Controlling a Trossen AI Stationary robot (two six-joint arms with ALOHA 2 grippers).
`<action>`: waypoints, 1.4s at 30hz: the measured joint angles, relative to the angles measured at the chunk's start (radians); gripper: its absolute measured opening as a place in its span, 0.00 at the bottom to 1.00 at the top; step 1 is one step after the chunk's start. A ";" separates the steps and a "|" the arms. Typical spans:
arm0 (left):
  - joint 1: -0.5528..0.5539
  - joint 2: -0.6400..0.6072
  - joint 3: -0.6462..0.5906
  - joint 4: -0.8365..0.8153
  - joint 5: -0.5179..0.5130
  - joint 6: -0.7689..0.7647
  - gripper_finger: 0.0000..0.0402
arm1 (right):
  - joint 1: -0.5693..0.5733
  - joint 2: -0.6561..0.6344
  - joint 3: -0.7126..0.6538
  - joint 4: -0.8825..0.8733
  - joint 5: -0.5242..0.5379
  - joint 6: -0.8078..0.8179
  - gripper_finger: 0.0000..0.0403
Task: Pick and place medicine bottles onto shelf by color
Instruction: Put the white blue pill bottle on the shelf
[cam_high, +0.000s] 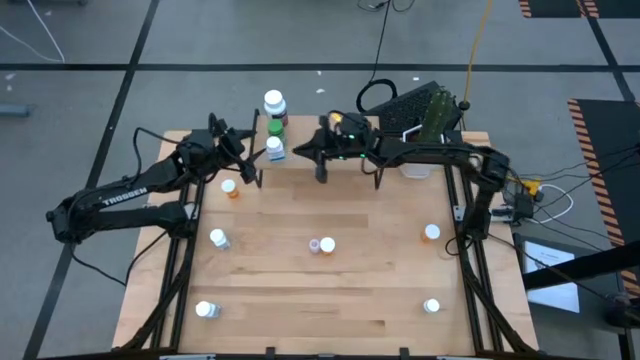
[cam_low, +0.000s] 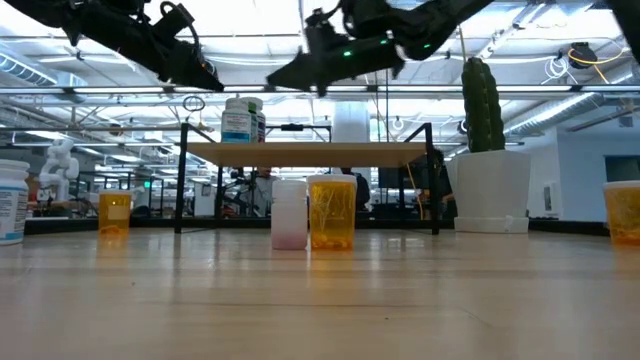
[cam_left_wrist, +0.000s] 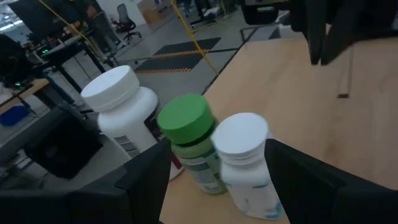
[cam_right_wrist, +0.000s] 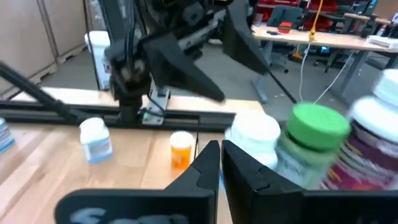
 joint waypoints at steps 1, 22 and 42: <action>-0.009 -0.009 0.000 -0.010 0.000 -0.009 0.65 | 0.000 -0.035 -0.039 0.000 0.001 -0.005 0.03; -0.539 0.289 0.023 0.353 0.203 -0.065 0.53 | 0.255 -0.584 -0.820 0.207 0.005 0.054 0.03; -0.941 0.329 0.456 -1.155 -0.192 -0.859 0.52 | 0.351 -0.597 -0.954 0.343 0.061 -0.009 0.35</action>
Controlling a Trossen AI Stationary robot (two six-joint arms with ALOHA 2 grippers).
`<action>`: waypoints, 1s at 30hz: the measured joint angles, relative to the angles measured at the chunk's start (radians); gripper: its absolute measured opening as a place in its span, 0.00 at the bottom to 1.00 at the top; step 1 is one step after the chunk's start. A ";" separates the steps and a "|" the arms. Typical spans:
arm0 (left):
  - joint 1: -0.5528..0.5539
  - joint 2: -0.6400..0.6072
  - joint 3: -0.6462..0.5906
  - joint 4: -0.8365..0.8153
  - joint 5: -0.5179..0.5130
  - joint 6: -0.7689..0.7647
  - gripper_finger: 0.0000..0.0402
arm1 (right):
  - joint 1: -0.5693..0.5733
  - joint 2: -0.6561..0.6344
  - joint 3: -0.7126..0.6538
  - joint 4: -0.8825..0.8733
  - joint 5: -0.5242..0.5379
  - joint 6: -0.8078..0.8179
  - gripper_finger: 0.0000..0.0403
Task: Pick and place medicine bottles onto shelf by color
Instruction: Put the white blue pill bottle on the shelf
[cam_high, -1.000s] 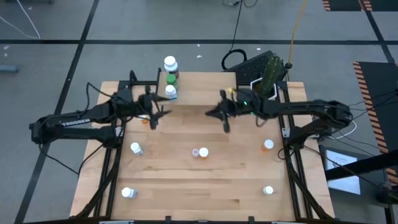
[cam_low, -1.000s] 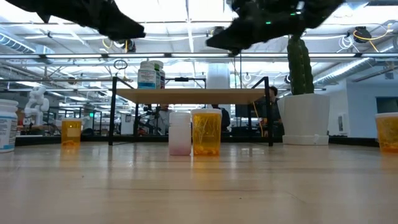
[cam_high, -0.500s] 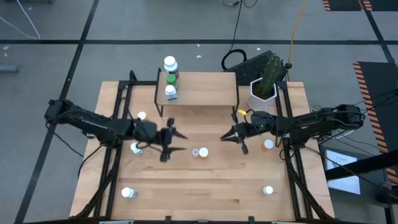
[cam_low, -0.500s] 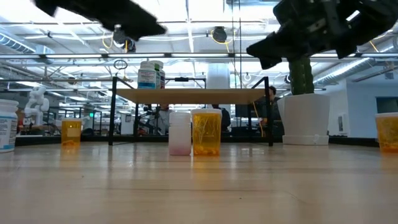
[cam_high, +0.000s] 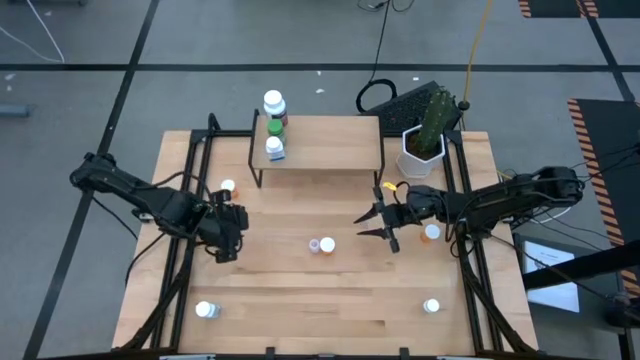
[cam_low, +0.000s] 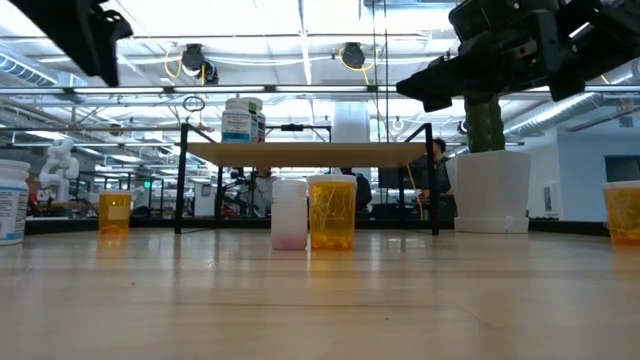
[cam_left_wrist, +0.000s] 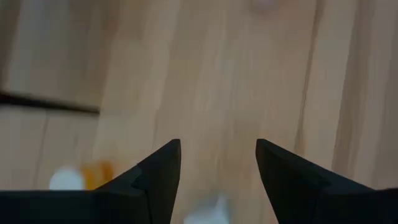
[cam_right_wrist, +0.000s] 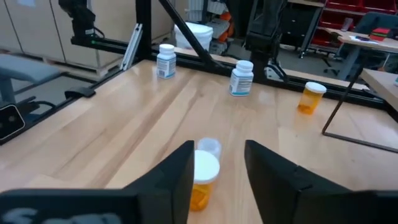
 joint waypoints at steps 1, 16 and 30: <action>0.000 0.000 0.005 -0.021 0.007 -0.015 0.52 | 0.000 0.000 0.000 0.000 0.000 0.000 0.36; 0.002 0.001 -0.140 -0.192 0.142 0.112 0.78 | -0.001 0.007 0.000 -0.014 0.028 -0.006 0.44; 0.002 0.001 -0.241 -0.186 0.220 0.357 0.88 | 0.011 0.122 0.002 0.034 0.029 0.022 0.44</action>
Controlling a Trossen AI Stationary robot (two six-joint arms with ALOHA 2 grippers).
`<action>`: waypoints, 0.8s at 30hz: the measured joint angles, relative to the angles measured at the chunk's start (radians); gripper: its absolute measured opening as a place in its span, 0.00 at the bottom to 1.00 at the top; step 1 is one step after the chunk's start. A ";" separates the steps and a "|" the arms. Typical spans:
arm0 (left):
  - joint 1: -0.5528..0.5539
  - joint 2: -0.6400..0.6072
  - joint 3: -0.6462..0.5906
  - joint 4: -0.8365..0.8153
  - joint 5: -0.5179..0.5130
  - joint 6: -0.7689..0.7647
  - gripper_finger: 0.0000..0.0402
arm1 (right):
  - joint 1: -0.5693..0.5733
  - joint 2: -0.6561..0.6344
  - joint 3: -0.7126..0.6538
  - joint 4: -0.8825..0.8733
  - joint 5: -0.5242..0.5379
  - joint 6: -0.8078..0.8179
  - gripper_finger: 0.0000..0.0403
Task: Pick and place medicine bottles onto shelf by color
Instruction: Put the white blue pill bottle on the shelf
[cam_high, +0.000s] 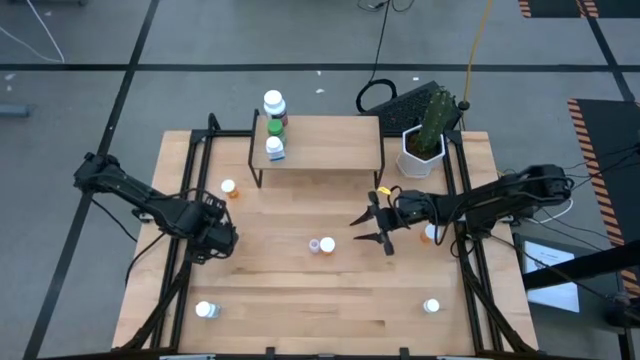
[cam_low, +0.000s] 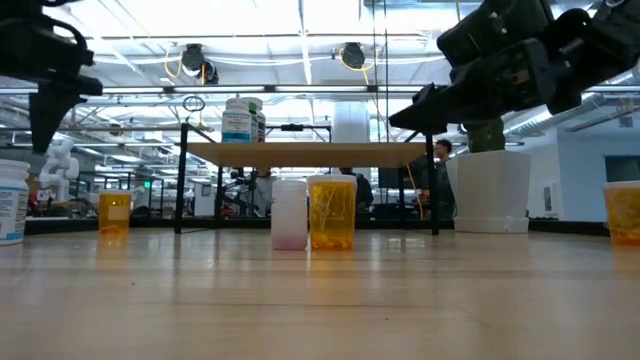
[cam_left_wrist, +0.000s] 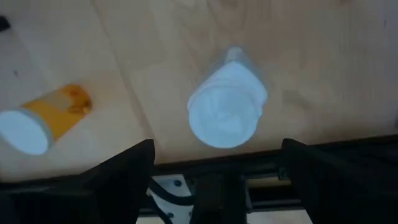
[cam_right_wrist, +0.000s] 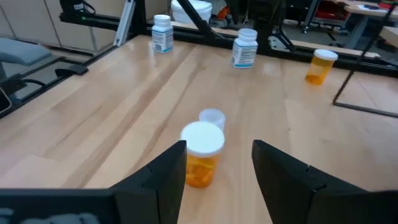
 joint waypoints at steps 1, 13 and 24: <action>-0.001 -0.001 0.002 0.003 -0.001 -0.001 0.87 | 0.001 0.004 0.000 0.007 -0.001 0.000 0.44; 0.000 0.039 -0.014 0.067 -0.011 -0.039 0.84 | 0.002 0.012 0.000 0.055 -0.004 0.023 0.44; 0.000 0.092 -0.068 0.096 0.007 -0.046 0.71 | 0.002 0.012 0.000 0.055 -0.004 0.022 0.44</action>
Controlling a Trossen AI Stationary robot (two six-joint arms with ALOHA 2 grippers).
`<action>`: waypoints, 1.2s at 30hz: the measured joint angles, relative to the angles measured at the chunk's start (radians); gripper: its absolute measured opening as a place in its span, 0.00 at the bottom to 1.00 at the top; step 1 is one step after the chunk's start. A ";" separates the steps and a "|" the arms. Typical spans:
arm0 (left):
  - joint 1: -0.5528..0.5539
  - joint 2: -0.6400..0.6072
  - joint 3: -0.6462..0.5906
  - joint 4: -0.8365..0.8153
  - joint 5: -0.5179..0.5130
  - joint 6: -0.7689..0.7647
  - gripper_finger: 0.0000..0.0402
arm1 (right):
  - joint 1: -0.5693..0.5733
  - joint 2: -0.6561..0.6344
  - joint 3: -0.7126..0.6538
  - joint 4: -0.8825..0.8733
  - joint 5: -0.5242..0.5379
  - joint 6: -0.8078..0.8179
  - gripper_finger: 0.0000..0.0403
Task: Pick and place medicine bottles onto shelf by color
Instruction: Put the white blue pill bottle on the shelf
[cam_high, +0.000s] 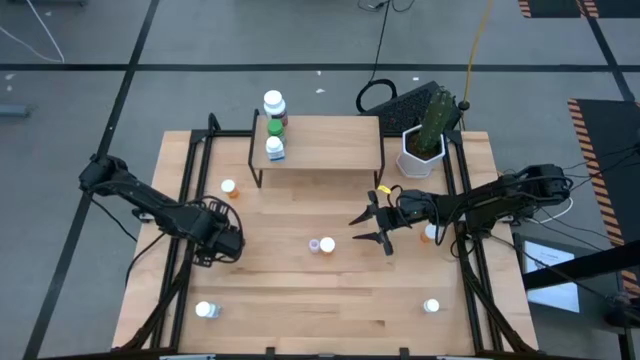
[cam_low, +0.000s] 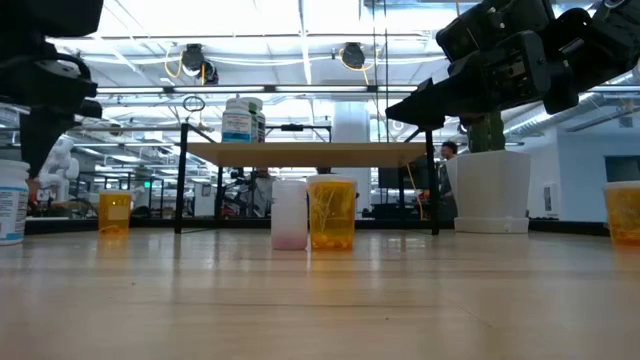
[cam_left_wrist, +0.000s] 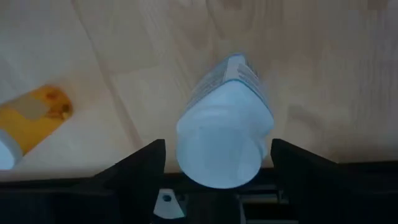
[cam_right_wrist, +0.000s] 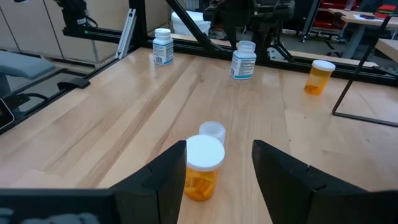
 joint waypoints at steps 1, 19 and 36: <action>0.000 -0.001 0.000 0.002 0.000 0.000 0.70 | 0.000 0.000 0.000 0.000 0.000 0.000 0.44; 0.044 0.000 0.022 0.193 -0.105 -0.123 0.51 | 0.000 0.000 0.000 0.000 -0.001 -0.003 0.44; 0.274 -0.001 0.192 0.338 -0.101 -0.260 0.48 | 0.000 0.000 -0.001 0.073 -0.001 0.051 0.44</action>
